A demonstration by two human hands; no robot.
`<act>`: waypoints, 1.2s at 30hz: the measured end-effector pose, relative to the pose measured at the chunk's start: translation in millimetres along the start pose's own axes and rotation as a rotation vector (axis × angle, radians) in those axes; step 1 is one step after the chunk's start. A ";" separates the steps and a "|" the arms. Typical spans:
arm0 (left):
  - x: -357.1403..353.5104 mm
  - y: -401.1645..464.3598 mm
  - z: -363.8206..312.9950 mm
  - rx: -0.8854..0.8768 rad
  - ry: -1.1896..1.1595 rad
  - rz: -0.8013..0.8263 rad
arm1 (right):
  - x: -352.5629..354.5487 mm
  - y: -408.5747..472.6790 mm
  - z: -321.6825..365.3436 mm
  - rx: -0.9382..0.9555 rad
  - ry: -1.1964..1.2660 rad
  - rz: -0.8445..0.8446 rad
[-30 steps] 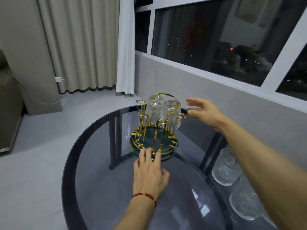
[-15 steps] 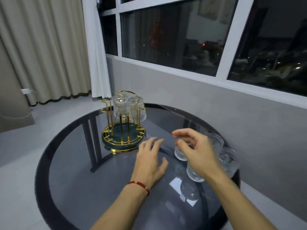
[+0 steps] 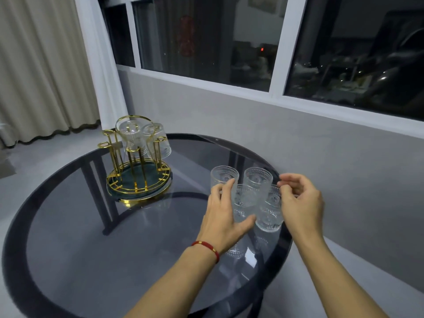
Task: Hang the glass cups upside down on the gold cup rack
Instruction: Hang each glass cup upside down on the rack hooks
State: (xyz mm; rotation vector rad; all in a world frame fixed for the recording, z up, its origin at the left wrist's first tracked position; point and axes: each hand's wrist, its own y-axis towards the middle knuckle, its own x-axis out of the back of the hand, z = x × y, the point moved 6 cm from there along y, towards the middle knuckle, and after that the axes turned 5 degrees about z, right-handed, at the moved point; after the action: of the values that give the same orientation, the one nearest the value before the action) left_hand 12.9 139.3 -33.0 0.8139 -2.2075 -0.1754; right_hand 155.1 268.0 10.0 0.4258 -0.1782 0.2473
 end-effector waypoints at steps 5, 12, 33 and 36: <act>-10.3 3.0 12.7 0.071 -0.023 0.020 | 1.3 0.0 -6.9 -0.004 -0.030 0.030; 0.8 -0.3 13.6 0.089 -0.049 -0.054 | -0.3 0.0 -0.8 0.030 -0.074 0.043; 147.4 -49.6 99.7 0.375 -0.491 -0.409 | -203.2 -105.3 18.3 -0.735 0.597 0.869; 150.0 -47.2 110.5 0.368 -0.535 -0.397 | -220.1 -101.3 22.6 -0.751 0.783 0.880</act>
State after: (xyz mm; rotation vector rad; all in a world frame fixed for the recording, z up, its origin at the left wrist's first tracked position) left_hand -117.2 -2.2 -35.0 1.5586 -2.5863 -0.1987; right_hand -30.0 125.2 -57.5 -0.5423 0.3292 1.1399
